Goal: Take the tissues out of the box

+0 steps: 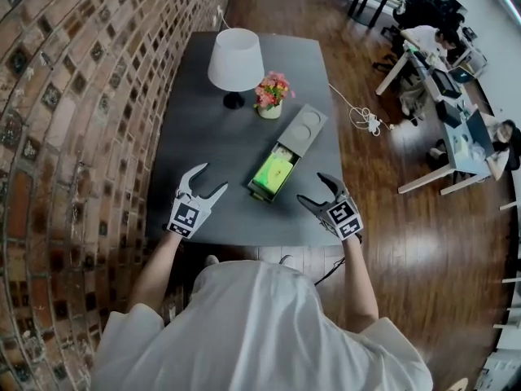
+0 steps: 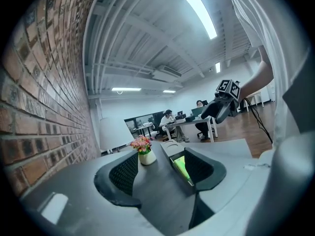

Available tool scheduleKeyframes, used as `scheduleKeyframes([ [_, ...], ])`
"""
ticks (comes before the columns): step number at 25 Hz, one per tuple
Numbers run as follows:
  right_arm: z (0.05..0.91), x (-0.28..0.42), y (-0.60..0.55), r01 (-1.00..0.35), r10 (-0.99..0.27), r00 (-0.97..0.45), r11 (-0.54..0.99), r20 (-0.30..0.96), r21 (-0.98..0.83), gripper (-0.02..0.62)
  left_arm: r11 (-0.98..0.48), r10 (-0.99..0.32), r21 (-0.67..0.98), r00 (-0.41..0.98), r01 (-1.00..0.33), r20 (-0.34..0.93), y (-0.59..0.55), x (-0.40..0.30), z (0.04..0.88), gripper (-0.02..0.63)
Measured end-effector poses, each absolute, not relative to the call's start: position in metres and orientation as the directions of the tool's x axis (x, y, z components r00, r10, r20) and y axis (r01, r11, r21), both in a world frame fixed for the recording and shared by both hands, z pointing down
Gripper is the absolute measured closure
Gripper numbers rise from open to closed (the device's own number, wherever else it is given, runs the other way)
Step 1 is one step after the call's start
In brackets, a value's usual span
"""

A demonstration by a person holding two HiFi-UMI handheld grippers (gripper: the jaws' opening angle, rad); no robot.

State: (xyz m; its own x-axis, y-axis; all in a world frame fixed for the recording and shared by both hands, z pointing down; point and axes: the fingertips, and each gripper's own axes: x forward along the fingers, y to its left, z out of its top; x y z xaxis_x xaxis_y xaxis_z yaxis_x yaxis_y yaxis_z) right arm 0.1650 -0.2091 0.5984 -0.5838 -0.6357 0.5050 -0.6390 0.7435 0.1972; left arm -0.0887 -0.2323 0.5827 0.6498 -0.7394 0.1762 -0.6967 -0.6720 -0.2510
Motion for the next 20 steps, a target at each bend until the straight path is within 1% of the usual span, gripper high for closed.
scheduleKeyframes([
  [1, 0.602, 0.163, -0.212, -0.629, -0.622, -0.586, 0.753, 0.519, 0.192, 0.21, -0.662, -0.749, -0.239, 0.64, -0.71, 0.173, -0.232, -0.092, 0.583, 0.314],
  [3, 0.612, 0.16, -0.216, -0.605, -0.591, -0.588, 0.774, 0.553, 0.184, 0.156, -0.64, -0.768, -0.21, 0.618, -0.739, 0.165, -0.231, -0.097, 0.585, 0.314],
  [5, 0.623, 0.157, -0.221, -0.577, -0.556, -0.589, 0.798, 0.587, 0.177, 0.149, -0.625, -0.781, -0.201, 0.603, -0.754, 0.164, -0.227, -0.101, 0.585, 0.311],
  [9, 0.637, 0.142, -0.236, -0.549, -0.501, -0.596, 0.825, 0.628, 0.137, -0.007, -0.62, -0.785, -0.207, 0.597, -0.757, 0.167, -0.22, -0.105, 0.583, 0.311],
  [12, 0.652, 0.13, -0.249, -0.524, -0.449, -0.604, 0.846, 0.658, 0.096, -0.02, -0.633, -0.774, -0.219, 0.606, -0.743, 0.181, -0.217, -0.11, 0.581, 0.311],
  [17, 0.675, 0.109, -0.269, -0.478, -0.397, -0.564, 0.872, 0.724, 0.106, -0.02, -0.65, -0.76, -0.243, 0.619, -0.72, 0.198, -0.208, -0.11, 0.579, 0.31],
  [20, 0.698, 0.096, -0.272, -0.448, -0.316, -0.545, 0.893, 0.777, 0.048, -0.021, -0.649, -0.761, -0.239, 0.615, -0.722, 0.207, -0.2, -0.108, 0.58, 0.298],
])
